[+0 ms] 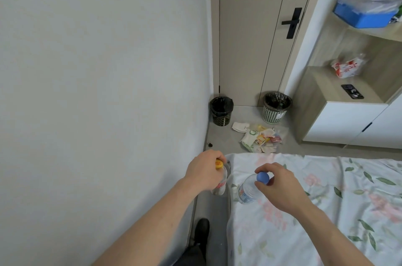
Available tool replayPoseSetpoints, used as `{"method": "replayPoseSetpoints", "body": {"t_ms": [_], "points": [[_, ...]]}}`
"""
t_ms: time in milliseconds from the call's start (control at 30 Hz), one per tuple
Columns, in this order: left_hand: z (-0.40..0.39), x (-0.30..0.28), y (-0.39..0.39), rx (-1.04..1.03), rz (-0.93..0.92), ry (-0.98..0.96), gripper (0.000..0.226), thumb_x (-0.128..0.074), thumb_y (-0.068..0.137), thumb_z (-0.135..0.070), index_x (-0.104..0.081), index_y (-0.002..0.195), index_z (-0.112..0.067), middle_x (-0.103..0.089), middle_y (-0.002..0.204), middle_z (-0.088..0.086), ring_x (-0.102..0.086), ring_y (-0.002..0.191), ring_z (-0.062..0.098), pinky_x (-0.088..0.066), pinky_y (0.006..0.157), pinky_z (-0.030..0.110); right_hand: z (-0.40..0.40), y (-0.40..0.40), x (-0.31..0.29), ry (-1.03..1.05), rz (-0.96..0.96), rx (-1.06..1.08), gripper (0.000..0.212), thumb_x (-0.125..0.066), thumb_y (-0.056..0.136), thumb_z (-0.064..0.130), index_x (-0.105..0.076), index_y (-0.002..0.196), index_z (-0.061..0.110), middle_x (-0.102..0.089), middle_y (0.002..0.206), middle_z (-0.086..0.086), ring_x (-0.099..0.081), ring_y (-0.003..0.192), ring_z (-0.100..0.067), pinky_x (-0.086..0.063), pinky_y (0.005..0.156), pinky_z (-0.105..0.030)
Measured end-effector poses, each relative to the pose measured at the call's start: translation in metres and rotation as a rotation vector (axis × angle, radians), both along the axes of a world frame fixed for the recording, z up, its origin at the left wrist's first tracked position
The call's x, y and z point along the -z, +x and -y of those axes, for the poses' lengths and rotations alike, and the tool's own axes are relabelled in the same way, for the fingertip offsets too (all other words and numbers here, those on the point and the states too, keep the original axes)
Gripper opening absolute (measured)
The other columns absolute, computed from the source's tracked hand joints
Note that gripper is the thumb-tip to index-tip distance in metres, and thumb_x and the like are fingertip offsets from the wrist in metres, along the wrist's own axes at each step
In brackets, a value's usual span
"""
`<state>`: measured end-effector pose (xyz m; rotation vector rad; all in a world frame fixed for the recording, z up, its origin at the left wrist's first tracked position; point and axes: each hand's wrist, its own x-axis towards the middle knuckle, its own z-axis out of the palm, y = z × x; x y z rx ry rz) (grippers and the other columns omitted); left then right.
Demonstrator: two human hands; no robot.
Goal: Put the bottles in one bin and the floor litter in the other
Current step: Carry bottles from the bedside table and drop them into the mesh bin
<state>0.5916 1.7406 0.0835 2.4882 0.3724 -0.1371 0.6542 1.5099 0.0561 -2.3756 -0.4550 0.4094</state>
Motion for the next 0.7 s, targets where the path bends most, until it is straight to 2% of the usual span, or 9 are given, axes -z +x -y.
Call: {"method": "replayPoseSetpoints", "body": {"t_ms": [333,500,633,700], "points": [[-0.054,0.024,0.215,0.138,-0.062,0.007,0.034,-0.062,0.081,-0.015,-0.067,0.11,-0.032,-0.063,0.119,-0.009,-0.06,0.106,0.018,-0.054,0.089,0.039,-0.06,0.162,0.025,-0.007,-0.022,0.116,0.02,-0.075,0.084,0.027,-0.066,0.099,0.036,-0.062,0.104,0.018,-0.063,0.075,-0.005,-0.046,0.067,-0.025],[-0.081,0.028,0.317,0.211,-0.093,0.008,0.036,-0.061,0.081,-0.011,-0.067,0.11,-0.032,-0.063,0.123,-0.008,-0.059,0.108,0.017,-0.052,0.087,0.034,-0.088,0.248,0.03,-0.045,-0.064,0.19,0.023,-0.076,0.081,0.027,-0.067,0.1,0.037,-0.065,0.1,0.019,-0.063,0.076,-0.002,-0.039,0.062,-0.014],[-0.094,0.023,0.374,0.218,-0.089,0.003,0.037,-0.059,0.084,-0.011,-0.068,0.114,-0.031,-0.062,0.123,-0.008,-0.058,0.103,0.015,-0.048,0.077,0.029,-0.092,0.298,0.023,-0.048,-0.064,0.237,0.023,-0.076,0.081,0.026,-0.069,0.1,0.037,-0.064,0.103,0.019,-0.064,0.08,-0.003,-0.04,0.064,-0.012],[-0.095,0.021,0.394,0.235,-0.1,0.003,0.036,-0.06,0.085,-0.011,-0.068,0.114,-0.031,-0.062,0.123,-0.008,-0.055,0.098,0.013,-0.047,0.076,0.028,-0.089,0.318,0.019,-0.05,-0.061,0.251,0.023,-0.076,0.081,0.028,-0.068,0.1,0.038,-0.064,0.104,0.019,-0.065,0.08,-0.003,-0.043,0.065,-0.016]]}}
